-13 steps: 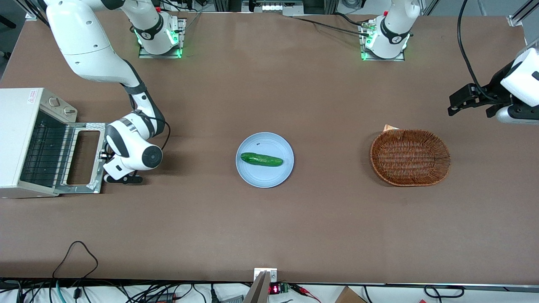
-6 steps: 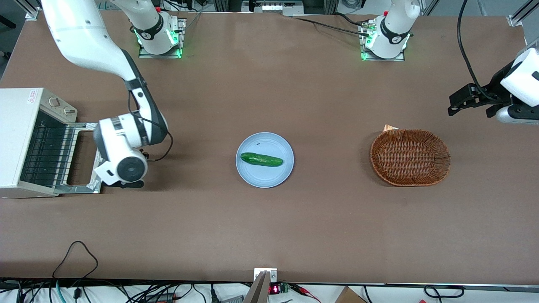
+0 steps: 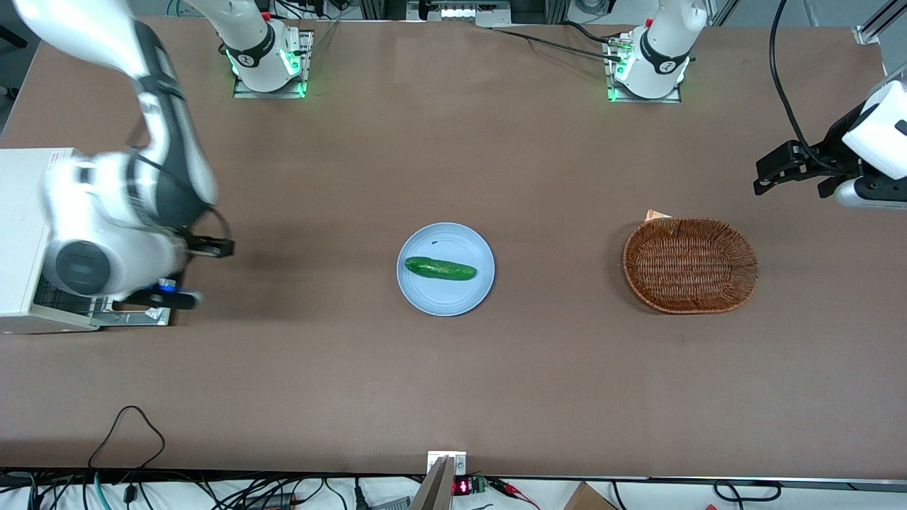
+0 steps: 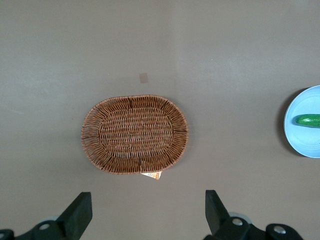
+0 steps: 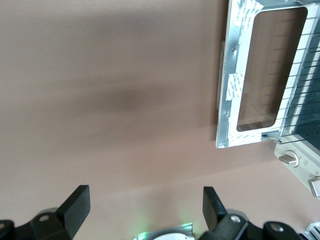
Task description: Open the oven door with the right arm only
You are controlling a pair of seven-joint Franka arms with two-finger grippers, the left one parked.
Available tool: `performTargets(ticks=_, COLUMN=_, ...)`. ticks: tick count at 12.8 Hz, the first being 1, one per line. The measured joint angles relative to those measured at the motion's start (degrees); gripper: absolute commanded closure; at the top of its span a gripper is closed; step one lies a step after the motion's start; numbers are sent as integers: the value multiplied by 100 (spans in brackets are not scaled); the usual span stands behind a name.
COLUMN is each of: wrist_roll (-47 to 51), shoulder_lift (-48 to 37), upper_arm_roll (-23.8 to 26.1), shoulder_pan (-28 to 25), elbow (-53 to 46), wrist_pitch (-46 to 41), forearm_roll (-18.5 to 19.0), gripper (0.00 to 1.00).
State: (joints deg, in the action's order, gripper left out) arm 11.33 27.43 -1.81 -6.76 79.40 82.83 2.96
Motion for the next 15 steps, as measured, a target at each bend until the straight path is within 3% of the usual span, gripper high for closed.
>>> performTargets(ticks=2, wrist_roll=-272, shoulder_lift=-509, upper_arm_roll=-9, shoulder_pan=342, elbow=-17, wrist_pitch=-122, forearm_roll=-516, gripper=0)
performTargets(ticks=4, wrist_roll=-370, shoulder_lift=-957, upper_arm_roll=-5, shoulder_pan=501, elbow=-11, wrist_pitch=-153, forearm_roll=-694, gripper=0)
performTargets(ticks=7, wrist_roll=-577, shoulder_lift=-1581, upper_arm_roll=37, shoulder_pan=515, elbow=295, wrist_pitch=129, forearm_roll=-705, gripper=0)
performTargets(ticks=12, wrist_roll=-787, shoulder_lift=-2402, upper_arm_roll=63, shoulder_pan=510, elbow=1542, wrist_pitch=1440, forearm_roll=-695, gripper=0)
performTargets(ticks=15, wrist_roll=-1109, shoulder_lift=-2871, upper_arm_roll=94, shoulder_pan=453, elbow=2328, wrist_pitch=1735, forearm_roll=-632, gripper=0)
